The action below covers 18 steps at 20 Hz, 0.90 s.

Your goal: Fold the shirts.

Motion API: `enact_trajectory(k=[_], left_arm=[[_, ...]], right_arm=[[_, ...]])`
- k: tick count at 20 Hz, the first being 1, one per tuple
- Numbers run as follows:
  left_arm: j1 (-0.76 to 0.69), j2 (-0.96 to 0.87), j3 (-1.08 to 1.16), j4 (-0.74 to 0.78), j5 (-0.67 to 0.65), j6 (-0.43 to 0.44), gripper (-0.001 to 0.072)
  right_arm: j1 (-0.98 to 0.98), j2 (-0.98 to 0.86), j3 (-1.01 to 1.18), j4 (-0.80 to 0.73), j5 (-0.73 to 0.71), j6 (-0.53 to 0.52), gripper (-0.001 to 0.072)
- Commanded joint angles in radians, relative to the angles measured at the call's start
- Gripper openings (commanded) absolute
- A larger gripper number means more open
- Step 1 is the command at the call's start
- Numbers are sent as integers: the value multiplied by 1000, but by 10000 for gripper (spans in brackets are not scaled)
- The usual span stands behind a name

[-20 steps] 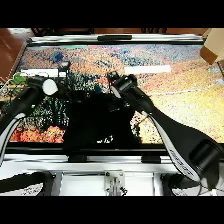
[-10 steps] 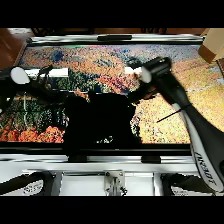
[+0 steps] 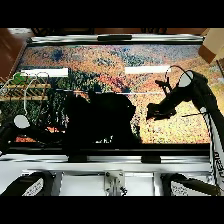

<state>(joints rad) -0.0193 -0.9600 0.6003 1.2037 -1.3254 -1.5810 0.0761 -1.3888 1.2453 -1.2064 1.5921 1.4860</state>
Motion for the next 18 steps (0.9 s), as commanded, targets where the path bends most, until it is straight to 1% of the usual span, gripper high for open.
enact_trajectory(k=[1,2,5,7,8,9,10,11,12,14,16,18], left_arm=[[4,16,-95,-38,136,3,540],[4,10,-95,-39,159,6,540],[-3,-20,-95,-61,193,58,529],[-5,-52,-95,-89,192,96,460],[-5,-66,-95,-107,192,109,448],[-7,-75,-95,-114,193,113,397],[-8,-79,-95,-114,192,115,205],[-8,-78,-94,-114,192,115,35],[-8,-78,-94,-114,192,118,36],[-8,-76,-94,-128,188,159,35],[-8,-65,-91,-130,190,160,35],[-8,-47,-80,-131,190,159,35]], right_arm=[[-11,4,-150,54,-68,-37,495],[2,4,-177,48,-91,-44,495],[85,3,-237,47,-197,-44,495],[153,-5,-247,47,-270,-37,495],[185,-14,-248,47,-298,-29,495],[213,-28,-248,47,-318,-28,495],[239,-46,-248,47,-333,-27,495],[261,-65,-248,47,-341,-27,495],[281,-87,-248,46,-346,-27,495],[302,-126,-248,48,-364,-15,495],[309,-155,-248,74,-375,21,495],[321,-182,-248,109,-376,22,495]])
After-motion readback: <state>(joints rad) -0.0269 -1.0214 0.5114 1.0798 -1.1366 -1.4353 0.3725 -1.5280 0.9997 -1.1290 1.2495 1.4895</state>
